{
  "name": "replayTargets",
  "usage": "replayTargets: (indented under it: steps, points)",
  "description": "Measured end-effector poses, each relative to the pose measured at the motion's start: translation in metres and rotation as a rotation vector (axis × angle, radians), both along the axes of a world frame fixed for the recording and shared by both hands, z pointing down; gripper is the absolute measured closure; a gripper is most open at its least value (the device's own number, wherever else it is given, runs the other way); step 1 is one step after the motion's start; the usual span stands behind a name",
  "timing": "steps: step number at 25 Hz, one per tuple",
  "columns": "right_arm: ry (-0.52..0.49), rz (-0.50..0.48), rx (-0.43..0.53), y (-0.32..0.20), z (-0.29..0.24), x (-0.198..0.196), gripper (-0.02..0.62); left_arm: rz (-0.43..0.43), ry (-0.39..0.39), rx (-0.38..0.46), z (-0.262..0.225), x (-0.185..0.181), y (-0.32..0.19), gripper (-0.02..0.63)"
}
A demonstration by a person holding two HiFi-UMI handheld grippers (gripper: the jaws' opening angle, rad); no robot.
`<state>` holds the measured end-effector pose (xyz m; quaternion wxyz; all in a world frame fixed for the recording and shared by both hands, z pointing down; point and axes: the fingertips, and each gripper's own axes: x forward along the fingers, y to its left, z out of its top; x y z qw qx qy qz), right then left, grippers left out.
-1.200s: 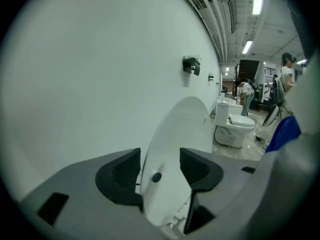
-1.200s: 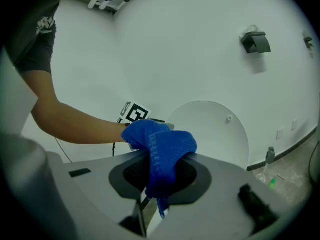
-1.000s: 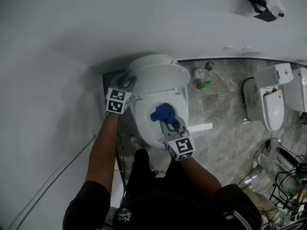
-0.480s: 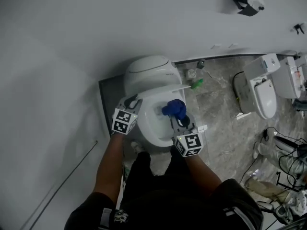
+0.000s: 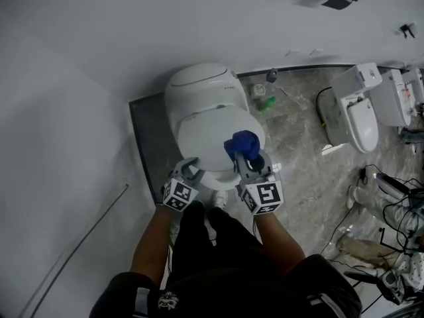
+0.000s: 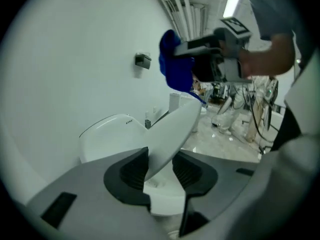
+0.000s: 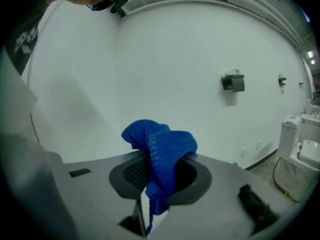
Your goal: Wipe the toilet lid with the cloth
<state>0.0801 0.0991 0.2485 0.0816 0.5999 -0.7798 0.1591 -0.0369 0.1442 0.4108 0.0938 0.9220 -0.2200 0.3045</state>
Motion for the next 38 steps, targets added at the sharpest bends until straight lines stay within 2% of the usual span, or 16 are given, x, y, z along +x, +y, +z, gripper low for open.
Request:
replayTargets:
  steps: [6, 9, 12, 13, 19, 21, 23, 25, 30, 32, 34, 36, 38]
  points:
    - [-0.016, -0.011, -0.089, 0.021, 0.073, 0.027, 0.523, 0.129, -0.261, 0.180, 0.074, 0.006, 0.064, 0.440]
    - [-0.015, -0.039, -0.134, 0.042, 0.112, 0.032, 0.523, 0.172, -0.328, 0.208, 0.111, 0.011, 0.091, 0.421]
    - [-0.010, -0.067, -0.175, 0.053, 0.149, 0.035, 0.523, 0.185, -0.339, 0.164, 0.148, 0.018, 0.109, 0.387]
    - [-0.010, -0.071, -0.187, 0.055, 0.161, 0.035, 0.523, 0.193, -0.344, 0.135, 0.160, 0.019, 0.116, 0.364]
    - [0.003, -0.131, -0.212, 0.057, 0.208, 0.018, 0.523, 0.229, -0.369, -0.039, 0.221, 0.021, 0.140, 0.328]
    - [0.017, -0.168, -0.205, 0.055, 0.215, 0.010, 0.523, 0.185, -0.338, -0.125, 0.233, 0.022, 0.140, 0.329]
    - [0.041, -0.198, -0.208, 0.054, 0.224, 0.005, 0.523, 0.124, -0.305, -0.169, 0.240, 0.024, 0.135, 0.345]
    - [0.059, -0.215, -0.218, 0.052, 0.234, 0.001, 0.523, 0.084, -0.288, -0.155, 0.243, 0.023, 0.129, 0.403]
    - [0.098, -0.254, -0.249, 0.041, 0.254, -0.014, 0.523, 0.044, -0.283, -0.134, 0.242, 0.022, 0.126, 0.423]
    - [0.111, -0.269, -0.258, 0.034, 0.259, -0.022, 0.523, -0.003, -0.239, -0.141, 0.231, 0.021, 0.124, 0.430]
    - [0.128, -0.288, -0.263, 0.024, 0.264, -0.030, 0.523, -0.126, -0.145, -0.167, 0.215, 0.016, 0.112, 0.497]
    - [0.145, -0.318, -0.266, 0.011, 0.271, -0.042, 0.523, -0.294, -0.034, -0.202, 0.198, 0.003, 0.088, 0.524]
    - [0.162, -0.358, -0.268, -0.004, 0.275, -0.058, 0.523, -0.467, 0.063, -0.210, 0.180, -0.016, 0.054, 0.582]
